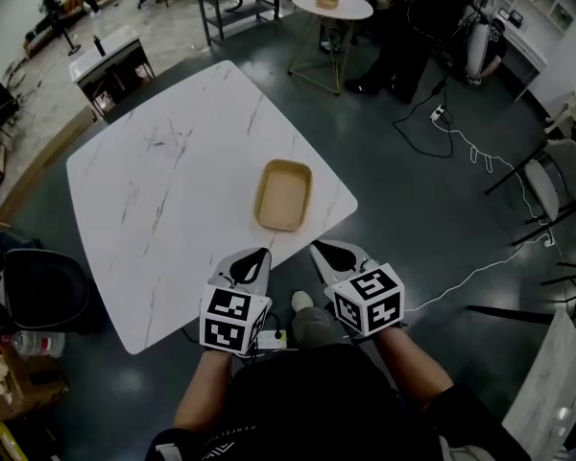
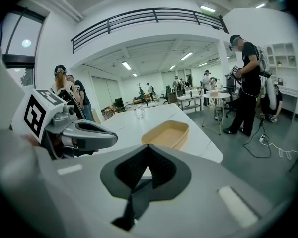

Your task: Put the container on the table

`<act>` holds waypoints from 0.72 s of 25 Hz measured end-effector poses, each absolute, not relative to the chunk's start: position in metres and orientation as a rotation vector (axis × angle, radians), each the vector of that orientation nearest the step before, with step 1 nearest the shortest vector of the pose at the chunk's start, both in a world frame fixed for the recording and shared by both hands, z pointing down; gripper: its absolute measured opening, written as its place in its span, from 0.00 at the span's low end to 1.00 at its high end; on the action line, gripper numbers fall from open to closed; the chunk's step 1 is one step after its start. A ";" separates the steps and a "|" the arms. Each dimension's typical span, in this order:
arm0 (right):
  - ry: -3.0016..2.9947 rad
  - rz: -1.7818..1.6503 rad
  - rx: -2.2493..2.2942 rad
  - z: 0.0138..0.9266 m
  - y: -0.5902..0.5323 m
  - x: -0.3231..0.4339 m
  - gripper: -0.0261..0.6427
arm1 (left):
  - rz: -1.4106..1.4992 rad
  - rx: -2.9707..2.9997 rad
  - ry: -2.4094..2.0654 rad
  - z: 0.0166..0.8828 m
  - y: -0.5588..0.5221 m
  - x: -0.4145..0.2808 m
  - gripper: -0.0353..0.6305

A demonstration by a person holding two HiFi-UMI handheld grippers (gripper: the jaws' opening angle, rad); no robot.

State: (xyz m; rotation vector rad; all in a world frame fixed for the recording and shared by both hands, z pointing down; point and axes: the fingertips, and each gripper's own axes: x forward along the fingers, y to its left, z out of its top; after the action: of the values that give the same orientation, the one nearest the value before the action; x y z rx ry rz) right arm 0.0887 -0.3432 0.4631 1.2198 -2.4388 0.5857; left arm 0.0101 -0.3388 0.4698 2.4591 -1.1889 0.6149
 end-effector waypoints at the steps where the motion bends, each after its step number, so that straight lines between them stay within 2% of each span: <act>1: -2.436 0.585 1.221 0.464 -0.342 0.088 0.04 | 0.615 2.460 -1.188 0.470 -0.338 0.010 0.05; 18: -2.415 0.580 1.229 0.464 -0.342 0.089 0.04 | 0.588 2.457 -1.187 0.469 -0.337 0.005 0.05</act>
State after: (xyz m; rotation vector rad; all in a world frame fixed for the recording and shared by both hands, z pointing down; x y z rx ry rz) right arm 0.0893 -0.3423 0.4641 1.2288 -2.4153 0.5797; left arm 0.0051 -0.3372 0.4691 2.4571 -1.1872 0.5885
